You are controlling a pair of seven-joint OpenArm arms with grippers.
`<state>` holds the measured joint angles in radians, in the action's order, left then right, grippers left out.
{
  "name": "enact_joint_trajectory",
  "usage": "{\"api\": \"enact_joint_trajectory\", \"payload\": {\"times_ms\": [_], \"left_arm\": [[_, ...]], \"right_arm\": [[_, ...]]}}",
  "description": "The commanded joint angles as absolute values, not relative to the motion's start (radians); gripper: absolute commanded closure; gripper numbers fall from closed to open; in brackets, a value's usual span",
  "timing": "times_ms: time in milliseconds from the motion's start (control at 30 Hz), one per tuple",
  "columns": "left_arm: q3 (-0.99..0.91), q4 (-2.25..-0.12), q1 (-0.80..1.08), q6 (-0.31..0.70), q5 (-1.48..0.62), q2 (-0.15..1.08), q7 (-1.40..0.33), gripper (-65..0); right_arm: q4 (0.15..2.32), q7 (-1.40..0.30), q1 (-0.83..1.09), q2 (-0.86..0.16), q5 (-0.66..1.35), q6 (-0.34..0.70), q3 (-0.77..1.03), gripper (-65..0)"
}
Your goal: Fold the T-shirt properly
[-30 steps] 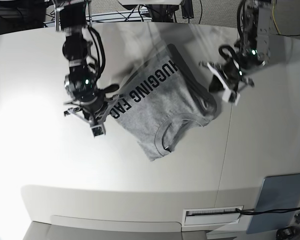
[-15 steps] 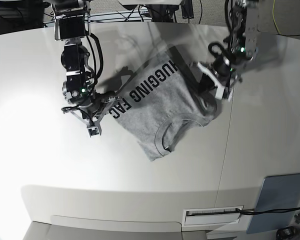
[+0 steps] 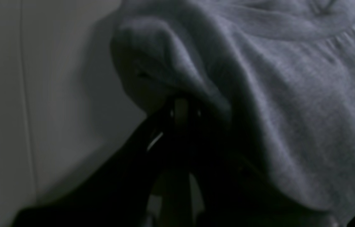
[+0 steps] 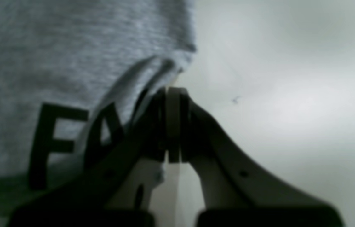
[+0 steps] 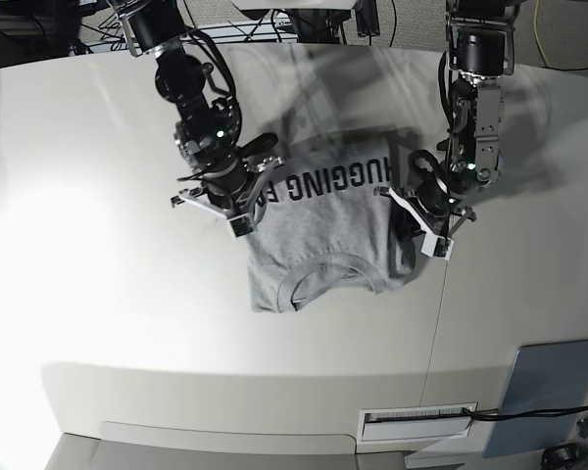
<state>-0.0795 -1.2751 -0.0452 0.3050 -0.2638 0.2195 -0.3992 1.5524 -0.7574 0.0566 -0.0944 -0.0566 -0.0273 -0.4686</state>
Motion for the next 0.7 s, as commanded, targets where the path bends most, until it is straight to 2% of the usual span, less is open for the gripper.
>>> {"api": "enact_joint_trajectory", "payload": {"times_ms": [0,167,300,500,667], "left_arm": [[-0.081,-1.279,-0.052,0.289,-0.239,0.236,-0.436,0.0],[-0.082,-1.331,-0.043,0.289,-0.27,0.268,-0.465,0.0],[-0.082,-1.473,0.009,0.289,-0.324,0.317,-0.518,0.0],[-0.082,-1.75,0.166,0.247,-0.382,0.386,-0.593,0.0],[-0.111,-1.956,0.358,0.221,-0.382,0.416,-0.627,0.0]], "right_arm": [[1.57,-0.862,0.094,-0.098,-0.018,0.004,-0.487,0.0],[1.784,-0.882,0.167,-0.147,-0.047,-0.038,-0.48,0.0],[1.951,-0.924,0.22,-0.201,-0.081,-0.058,-0.418,0.0],[2.145,-0.99,0.329,-0.216,-0.075,-0.057,-0.229,0.0],[2.289,-1.041,0.493,-0.216,-0.076,-0.043,-0.125,0.0]]}}
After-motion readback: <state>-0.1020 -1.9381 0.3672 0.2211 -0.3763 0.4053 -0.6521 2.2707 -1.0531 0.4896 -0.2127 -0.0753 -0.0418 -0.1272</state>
